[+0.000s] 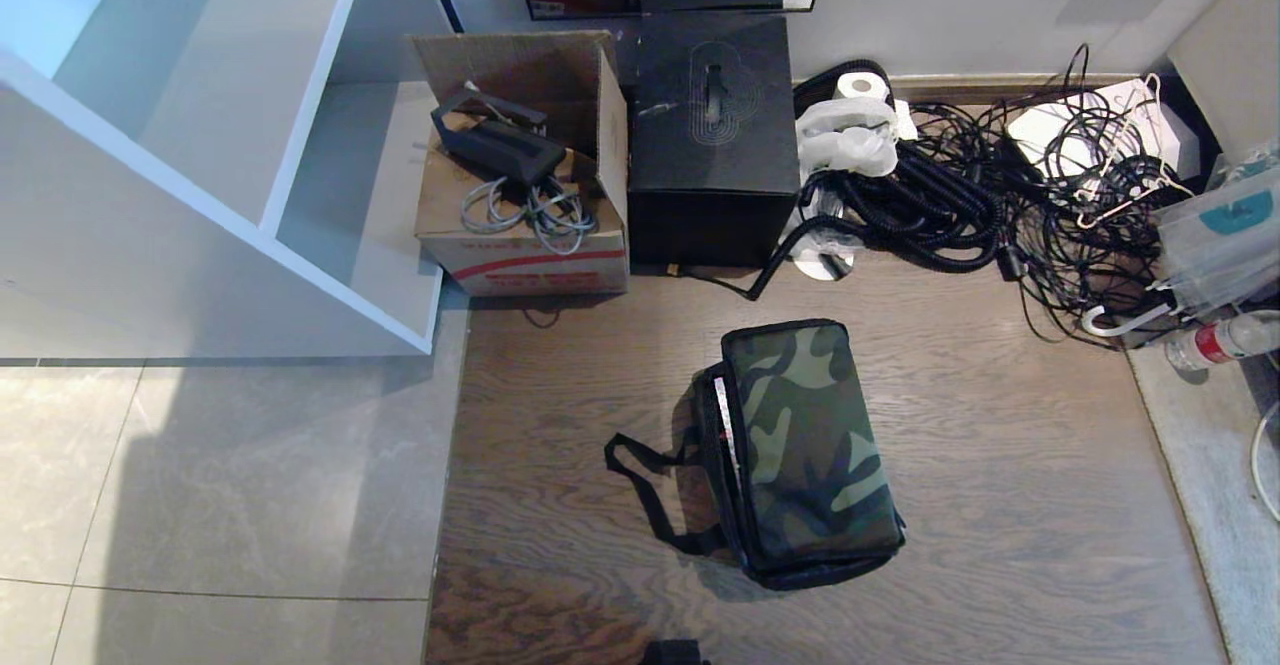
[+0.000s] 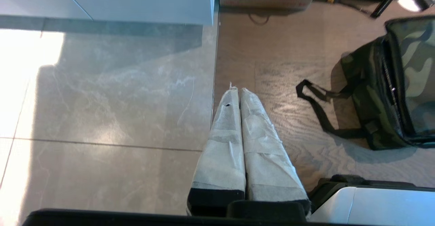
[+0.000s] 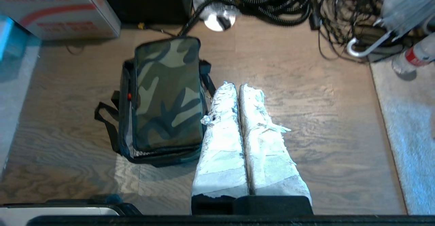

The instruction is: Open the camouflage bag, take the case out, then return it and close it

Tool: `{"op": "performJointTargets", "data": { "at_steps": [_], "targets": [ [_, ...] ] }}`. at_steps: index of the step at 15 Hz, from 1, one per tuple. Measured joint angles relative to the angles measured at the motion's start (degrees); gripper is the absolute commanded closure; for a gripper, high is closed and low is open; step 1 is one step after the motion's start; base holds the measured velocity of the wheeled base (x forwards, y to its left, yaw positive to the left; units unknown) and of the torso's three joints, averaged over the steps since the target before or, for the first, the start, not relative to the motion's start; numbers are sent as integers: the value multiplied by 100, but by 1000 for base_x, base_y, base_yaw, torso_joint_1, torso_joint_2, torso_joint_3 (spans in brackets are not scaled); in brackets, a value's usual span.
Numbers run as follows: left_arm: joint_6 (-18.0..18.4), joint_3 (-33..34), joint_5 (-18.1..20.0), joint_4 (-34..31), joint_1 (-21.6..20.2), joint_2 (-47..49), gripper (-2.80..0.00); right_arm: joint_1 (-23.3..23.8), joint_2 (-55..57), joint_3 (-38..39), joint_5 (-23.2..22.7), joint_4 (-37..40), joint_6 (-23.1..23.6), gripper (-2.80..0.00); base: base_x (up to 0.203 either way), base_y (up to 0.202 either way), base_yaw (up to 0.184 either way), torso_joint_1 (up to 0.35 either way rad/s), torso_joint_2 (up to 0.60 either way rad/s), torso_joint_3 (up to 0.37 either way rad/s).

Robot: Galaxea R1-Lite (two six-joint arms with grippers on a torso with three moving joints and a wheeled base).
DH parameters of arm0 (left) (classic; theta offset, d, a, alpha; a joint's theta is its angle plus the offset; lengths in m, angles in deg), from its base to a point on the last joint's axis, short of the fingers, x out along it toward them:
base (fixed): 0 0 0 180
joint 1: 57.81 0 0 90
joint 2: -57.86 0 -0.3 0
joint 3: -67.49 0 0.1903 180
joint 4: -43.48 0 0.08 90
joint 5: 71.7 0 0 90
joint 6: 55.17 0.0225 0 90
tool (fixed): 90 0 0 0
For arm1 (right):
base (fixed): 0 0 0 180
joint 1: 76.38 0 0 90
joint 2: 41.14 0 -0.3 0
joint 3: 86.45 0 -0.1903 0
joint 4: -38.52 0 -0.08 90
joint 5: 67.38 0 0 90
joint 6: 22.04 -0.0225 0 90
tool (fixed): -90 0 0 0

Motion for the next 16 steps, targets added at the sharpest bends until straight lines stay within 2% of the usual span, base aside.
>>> {"op": "performJointTargets", "data": {
  "at_steps": [16],
  "targets": [
    [-11, 0, 0, 0, 0, -1, 0, 0, 0, 0, 6, 9, -11, 0, 0, 0, 0, 2, 2, 202]
  ]
}}
